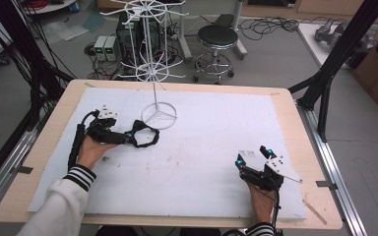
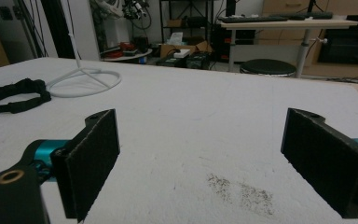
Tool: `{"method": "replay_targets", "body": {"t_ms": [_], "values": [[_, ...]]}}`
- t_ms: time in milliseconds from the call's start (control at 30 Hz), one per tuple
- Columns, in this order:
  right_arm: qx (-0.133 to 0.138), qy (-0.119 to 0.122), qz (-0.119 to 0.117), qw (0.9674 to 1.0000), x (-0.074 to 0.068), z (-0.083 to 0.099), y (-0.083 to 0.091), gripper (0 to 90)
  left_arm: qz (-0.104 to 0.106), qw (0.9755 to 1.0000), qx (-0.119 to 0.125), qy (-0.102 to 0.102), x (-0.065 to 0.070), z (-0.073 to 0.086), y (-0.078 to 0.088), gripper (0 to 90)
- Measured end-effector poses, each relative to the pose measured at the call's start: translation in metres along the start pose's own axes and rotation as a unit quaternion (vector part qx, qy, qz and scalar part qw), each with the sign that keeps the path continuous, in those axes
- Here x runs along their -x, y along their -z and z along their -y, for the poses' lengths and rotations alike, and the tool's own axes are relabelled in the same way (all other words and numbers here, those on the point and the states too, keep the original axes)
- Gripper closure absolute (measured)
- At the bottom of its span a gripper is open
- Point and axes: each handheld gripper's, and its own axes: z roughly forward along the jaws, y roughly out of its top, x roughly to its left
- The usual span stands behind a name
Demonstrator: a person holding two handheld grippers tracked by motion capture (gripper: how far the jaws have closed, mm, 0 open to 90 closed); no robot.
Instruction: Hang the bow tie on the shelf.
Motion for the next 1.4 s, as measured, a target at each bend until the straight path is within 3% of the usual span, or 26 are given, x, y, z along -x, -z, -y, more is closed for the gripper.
{"method": "replay_targets", "body": {"t_ms": [67,200,433,867,1400], "values": [[-0.001,-0.002,0.0,1.0,0.0,0.0,0.0,10.4,0.007,0.9999,-0.004,0.008,0.0,-0.002,-0.003,21.8],[0.001,0.001,0.0,1.0,0.001,0.0,0.0,10.4,0.01,0.9994,-0.032,0.005,0.0,-0.004,-0.009,21.9],[0.001,0.001,0.001,1.0,0.0,0.0,0.0,10.4,0.009,0.9982,-0.059,-0.009,0.001,-0.012,-0.016,22.1],[-0.002,0.004,0.001,1.0,0.0,0.0,0.0,10.5,0.021,0.9963,-0.083,-0.003,-0.004,-0.007,-0.025,32.5],[-0.006,0.009,0.004,0.9999,-0.001,0.0,-0.001,10.5,0.039,0.9951,-0.091,0.003,-0.002,-0.006,-0.034,47.8]]}}
